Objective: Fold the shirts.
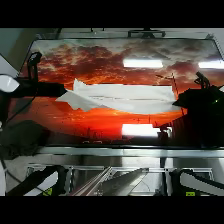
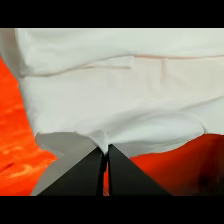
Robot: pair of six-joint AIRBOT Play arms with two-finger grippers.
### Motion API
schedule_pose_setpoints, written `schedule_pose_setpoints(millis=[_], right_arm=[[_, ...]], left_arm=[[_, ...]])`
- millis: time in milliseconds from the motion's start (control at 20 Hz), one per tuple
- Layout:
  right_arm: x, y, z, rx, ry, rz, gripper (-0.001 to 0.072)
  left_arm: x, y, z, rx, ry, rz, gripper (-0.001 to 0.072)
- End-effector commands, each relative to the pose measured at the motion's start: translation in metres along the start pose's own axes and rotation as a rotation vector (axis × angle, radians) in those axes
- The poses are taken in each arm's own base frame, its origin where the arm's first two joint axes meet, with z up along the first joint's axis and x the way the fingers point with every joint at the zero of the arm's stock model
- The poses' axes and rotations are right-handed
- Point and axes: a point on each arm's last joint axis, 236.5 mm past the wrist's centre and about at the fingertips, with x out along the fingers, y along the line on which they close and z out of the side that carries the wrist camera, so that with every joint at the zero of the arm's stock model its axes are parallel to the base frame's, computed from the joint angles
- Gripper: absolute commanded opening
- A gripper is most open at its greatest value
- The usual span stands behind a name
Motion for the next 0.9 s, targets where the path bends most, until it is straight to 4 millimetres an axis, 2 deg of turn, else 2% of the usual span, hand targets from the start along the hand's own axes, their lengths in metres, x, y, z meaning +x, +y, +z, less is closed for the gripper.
schedule_pose_setpoints(millis=[0, 100, 200, 350, 450, 550, 750, 800, 850], right_arm=[[0.015, -0.002, 0.056, -0.016, -0.162, -0.053, 0.0012], [0.035, -0.025, 0.072, 0.017, -0.196, -0.082, 0.0012], [0.055, -0.047, 0.085, 0.048, -0.216, -0.108, 0.0012], [0.083, -0.068, 0.092, 0.076, -0.193, -0.12, 0.0012], [0.094, -0.076, 0.097, 0.083, -0.182, -0.121, 0.0012], [0.096, -0.078, 0.101, 0.081, -0.188, -0.124, 0.0012], [0.095, -0.074, 0.098, 0.074, -0.164, -0.116, 0.0025], [0.092, -0.071, 0.096, 0.067, -0.148, -0.107, 0.0142], [0.087, -0.069, 0.097, 0.053, -0.135, -0.107, 0.026]], left_arm=[[0.047, 0.017, 0.045, 0.046, 0.009, 0.023, 0.0019], [0.075, 0.044, 0.059, 0.043, 0.035, 0.086, 0.0018], [0.103, 0.072, 0.061, 0.029, 0.085, 0.129, 0.0019], [0.144, 0.091, 0.061, 0.012, 0.137, 0.137, 0.0019], [0.166, 0.1, 0.059, 0.004, 0.167, 0.133, 0.0019], [0.181, 0.104, 0.05, -0.004, 0.221, 0.122, 0.0019], [0.19, 0.093, 0.048, 0.011, 0.266, 0.094, 0.0021], [0.189, 0.088, 0.047, 0.019, 0.278, 0.089, 0.0024], [0.184, 0.085, 0.046, 0.023, 0.293, 0.083, 0.0086]])
